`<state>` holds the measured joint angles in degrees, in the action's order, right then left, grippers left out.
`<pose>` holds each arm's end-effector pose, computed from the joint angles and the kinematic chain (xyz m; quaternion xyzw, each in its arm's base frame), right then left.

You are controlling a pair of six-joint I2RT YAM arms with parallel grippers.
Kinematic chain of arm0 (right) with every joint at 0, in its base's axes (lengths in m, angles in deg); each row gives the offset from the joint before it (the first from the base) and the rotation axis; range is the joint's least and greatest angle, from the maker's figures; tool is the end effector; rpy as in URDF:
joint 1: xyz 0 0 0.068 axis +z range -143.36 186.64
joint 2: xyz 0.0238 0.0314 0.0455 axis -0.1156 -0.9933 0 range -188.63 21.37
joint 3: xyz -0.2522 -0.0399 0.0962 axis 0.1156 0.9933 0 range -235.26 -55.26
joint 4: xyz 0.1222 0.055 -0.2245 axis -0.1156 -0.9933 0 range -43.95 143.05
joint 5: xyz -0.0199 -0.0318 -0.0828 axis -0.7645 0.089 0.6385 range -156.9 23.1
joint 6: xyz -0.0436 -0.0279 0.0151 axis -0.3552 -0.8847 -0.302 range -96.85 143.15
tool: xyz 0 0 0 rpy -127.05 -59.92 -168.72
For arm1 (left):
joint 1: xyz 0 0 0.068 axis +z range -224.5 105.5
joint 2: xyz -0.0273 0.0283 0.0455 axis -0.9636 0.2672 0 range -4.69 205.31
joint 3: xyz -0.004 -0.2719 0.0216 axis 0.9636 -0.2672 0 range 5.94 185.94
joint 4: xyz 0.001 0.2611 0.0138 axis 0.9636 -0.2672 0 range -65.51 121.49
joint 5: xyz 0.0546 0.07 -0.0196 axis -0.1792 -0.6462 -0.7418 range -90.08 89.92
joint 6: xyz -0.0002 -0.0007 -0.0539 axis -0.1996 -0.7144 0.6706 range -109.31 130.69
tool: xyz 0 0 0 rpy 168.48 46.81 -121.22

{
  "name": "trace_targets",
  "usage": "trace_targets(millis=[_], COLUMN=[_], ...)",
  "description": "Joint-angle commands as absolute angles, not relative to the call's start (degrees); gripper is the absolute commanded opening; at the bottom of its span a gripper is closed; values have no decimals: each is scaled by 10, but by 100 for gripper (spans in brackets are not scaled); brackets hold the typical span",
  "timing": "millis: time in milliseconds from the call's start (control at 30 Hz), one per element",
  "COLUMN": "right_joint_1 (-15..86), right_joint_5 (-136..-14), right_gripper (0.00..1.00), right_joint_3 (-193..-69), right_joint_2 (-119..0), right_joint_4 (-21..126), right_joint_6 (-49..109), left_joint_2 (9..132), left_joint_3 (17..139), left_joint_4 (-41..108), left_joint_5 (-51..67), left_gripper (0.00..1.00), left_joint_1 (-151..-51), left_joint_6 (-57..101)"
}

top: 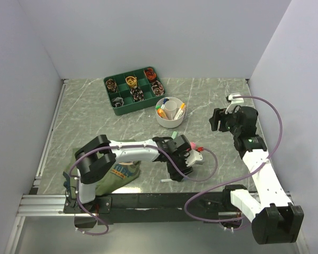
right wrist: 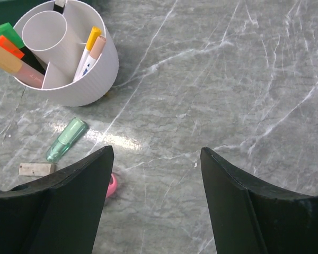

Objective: Sort the stationery into containers
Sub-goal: Pick up the pen from the corner of the board.

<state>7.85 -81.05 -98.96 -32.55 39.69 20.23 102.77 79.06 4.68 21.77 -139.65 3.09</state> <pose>0.2155 0.0133 0.2990 -0.0973 0.8273 0.0950 0.5450 0.1507 -0.3568 0.1829 0.6020 0.7377 -0.2786 0.1261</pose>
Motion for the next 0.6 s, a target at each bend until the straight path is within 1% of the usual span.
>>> trace_targets(millis=[0, 167, 400, 467, 500, 567], right_joint_1=[75, 74, 75, 74, 74, 74], right_joint_5=[-801, -803, -806, -806, -808, -810], right_gripper=[75, 75, 74, 74, 74, 74], right_joint_3=[-981, -980, -984, -986, -986, -988], right_joint_2=[-310, -308, -317, -320, -321, -325], right_joint_4=[423, 426, 428, 428, 429, 426], right_joint_6=[201, 202, 202, 202, 202, 202], left_joint_2=[1060, 1072, 1097, 1104, 1111, 1118], left_joint_3=[836, 847, 824, 814, 808, 799], left_joint_4=[49, 50, 69, 80, 83, 91], left_joint_5=[189, 172, 102, 92, 88, 84], left_gripper=[57, 56, 53, 51, 46, 42], left_joint_1=[-1414, -1427, -1448, -1452, -1456, -1458], left_joint_6=[54, 62, 69, 69, 67, 71])
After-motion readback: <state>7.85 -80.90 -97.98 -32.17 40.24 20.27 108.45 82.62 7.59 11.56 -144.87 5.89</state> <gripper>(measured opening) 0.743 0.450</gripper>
